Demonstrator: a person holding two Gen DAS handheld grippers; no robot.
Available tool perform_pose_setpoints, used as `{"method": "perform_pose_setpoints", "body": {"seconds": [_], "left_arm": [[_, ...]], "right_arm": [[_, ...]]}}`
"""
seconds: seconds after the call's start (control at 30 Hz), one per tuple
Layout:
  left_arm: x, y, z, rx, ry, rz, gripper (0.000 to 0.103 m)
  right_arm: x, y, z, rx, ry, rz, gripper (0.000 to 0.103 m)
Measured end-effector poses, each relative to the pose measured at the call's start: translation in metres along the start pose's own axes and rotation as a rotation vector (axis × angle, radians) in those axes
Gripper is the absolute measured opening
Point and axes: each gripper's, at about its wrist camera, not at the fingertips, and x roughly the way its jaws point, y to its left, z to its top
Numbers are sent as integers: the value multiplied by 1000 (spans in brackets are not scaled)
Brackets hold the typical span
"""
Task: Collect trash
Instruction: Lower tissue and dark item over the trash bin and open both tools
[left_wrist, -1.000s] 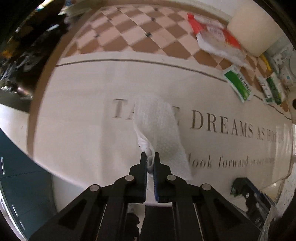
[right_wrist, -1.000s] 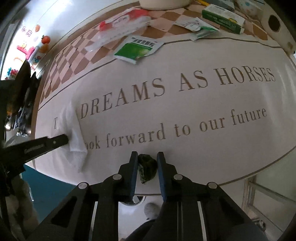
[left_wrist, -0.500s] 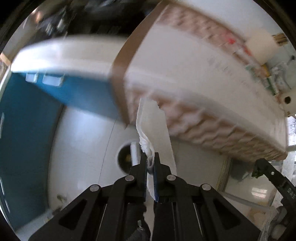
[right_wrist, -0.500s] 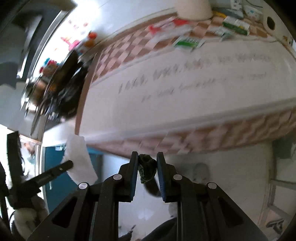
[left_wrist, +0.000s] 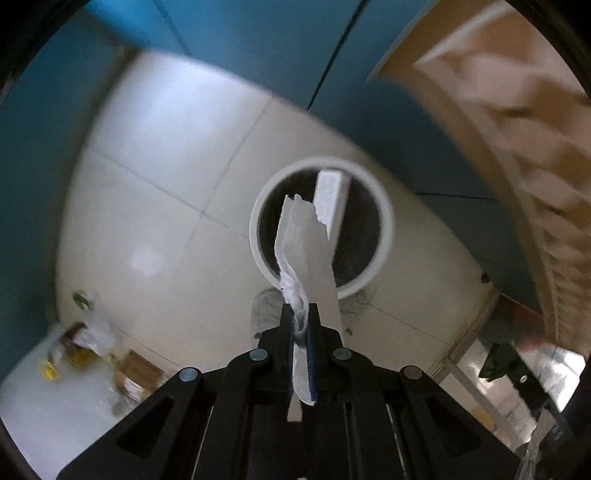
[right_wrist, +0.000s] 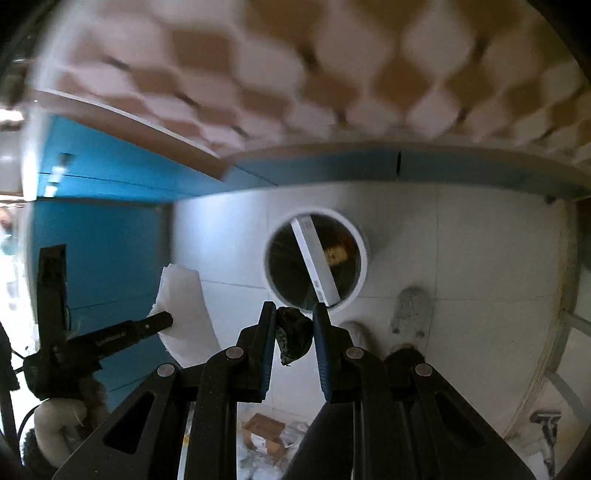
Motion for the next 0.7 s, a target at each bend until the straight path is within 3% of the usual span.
{"method": "perform_pose_setpoints", "body": {"seconds": [0.13, 0.27, 0.47, 0.5, 0.53, 0.57, 0.6, 0.63, 0.7], "left_arm": [[79, 8, 28, -10, 54, 10, 4], [128, 7, 47, 27, 82, 62, 7], [142, 16, 46, 30, 73, 94, 10], [144, 18, 46, 23, 72, 95, 21], [143, 21, 45, 18, 67, 91, 45], [140, 23, 44, 13, 56, 91, 62], [137, 25, 45, 9, 37, 101, 88], [133, 26, 46, 7, 19, 105, 94], [121, 29, 41, 9, -5, 121, 95]], "right_arm": [[103, -35, 17, 13, 55, -20, 21], [170, -60, 29, 4, 88, -43, 21], [240, -70, 38, -28, 170, -50, 22], [249, -68, 39, -36, 179, -53, 22], [256, -66, 39, -44, 186, -56, 22], [263, -64, 39, -50, 192, -58, 23], [268, -62, 38, -57, 199, -66, 24], [271, -60, 37, -64, 205, -74, 27], [270, -58, 35, -75, 202, -98, 46]]}}
